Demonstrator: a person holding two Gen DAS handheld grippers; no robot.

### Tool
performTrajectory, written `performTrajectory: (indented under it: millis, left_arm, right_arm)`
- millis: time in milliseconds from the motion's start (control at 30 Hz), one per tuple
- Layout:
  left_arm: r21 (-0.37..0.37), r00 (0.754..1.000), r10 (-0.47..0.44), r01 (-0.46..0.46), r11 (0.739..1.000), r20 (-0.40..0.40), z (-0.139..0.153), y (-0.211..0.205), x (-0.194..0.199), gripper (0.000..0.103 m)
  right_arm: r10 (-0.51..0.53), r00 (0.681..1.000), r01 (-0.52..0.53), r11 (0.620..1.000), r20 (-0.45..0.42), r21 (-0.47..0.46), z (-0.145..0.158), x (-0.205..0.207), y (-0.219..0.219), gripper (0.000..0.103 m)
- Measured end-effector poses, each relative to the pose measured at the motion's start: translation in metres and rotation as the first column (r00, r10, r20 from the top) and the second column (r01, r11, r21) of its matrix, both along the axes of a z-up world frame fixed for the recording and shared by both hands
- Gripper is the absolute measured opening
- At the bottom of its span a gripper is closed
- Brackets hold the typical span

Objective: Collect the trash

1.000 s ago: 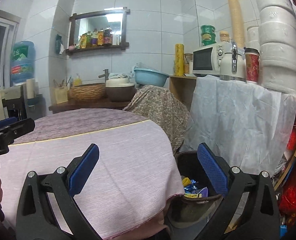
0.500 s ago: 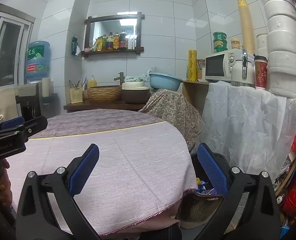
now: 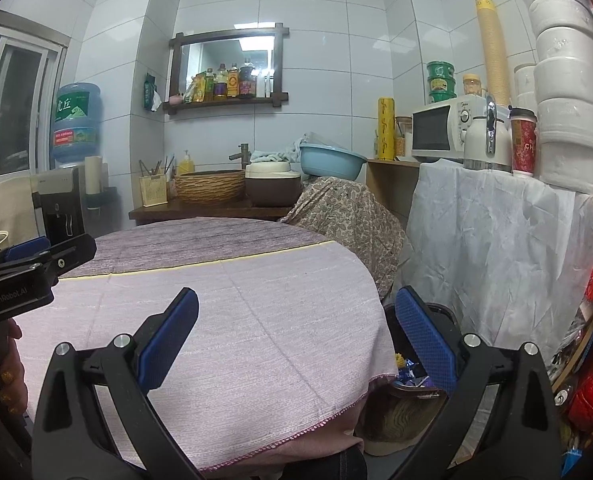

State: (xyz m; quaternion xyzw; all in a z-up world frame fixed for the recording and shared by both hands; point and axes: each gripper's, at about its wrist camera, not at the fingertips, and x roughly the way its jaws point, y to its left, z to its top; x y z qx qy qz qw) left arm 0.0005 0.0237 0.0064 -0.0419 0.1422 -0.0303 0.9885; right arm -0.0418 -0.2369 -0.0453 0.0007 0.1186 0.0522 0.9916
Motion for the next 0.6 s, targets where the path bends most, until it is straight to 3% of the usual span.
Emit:
performTrajectory:
  millis: [600]
  left_arm:
    - [0.011,1.000,0.003,-0.003,1.000,0.000,0.0012,0.0033,0.0006,0.098]
  right_arm:
    - [0.002,1.000,-0.002,1.000,-0.002,0.000,0.0003,0.0004,-0.0012,0.097]
